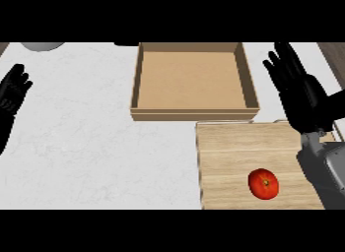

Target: Pick the tomato from the tray and place it in the cardboard box

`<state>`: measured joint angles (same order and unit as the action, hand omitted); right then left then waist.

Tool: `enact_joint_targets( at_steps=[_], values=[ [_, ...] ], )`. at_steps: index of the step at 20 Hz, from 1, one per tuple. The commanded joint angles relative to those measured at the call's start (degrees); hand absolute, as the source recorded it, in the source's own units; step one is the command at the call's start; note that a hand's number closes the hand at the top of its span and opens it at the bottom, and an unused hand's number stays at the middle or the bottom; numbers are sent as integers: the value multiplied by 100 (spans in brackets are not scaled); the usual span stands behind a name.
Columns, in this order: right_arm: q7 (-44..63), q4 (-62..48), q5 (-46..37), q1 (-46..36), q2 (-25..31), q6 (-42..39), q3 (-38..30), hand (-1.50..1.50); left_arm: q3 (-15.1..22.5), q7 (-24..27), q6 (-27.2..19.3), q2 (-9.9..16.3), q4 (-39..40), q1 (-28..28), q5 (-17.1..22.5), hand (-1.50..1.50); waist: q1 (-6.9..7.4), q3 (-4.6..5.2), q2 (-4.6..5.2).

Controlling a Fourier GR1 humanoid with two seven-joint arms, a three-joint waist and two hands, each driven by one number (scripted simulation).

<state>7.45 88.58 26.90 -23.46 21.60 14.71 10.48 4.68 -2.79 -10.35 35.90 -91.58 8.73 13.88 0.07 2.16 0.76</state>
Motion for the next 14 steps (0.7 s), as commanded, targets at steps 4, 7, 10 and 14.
enact_joint_targets(
  at_steps=[4, 7, 10, 14],
  values=[
    [-663, 597, -466, -3, 192, -72, -172, -150, 138, 175, -241, -329, 375, -600, -396, 0, -36, -211, -84],
    [-301, -226, -2274, 407, 1750, 115, 311, -150, 253, -73, -373, -381, 333, -659, -414, 0, -254, 16, -11],
    [-894, 13, -2113, 1316, 318, 1715, -80, -150, 531, -210, -688, -784, 261, -915, -579, 0, -190, -222, -104],
    [-1856, 1192, -1875, 2685, -44, 1646, -67, -150, 516, 25, -660, -901, 419, -976, -757, 0, -137, -218, -103]
  ],
)
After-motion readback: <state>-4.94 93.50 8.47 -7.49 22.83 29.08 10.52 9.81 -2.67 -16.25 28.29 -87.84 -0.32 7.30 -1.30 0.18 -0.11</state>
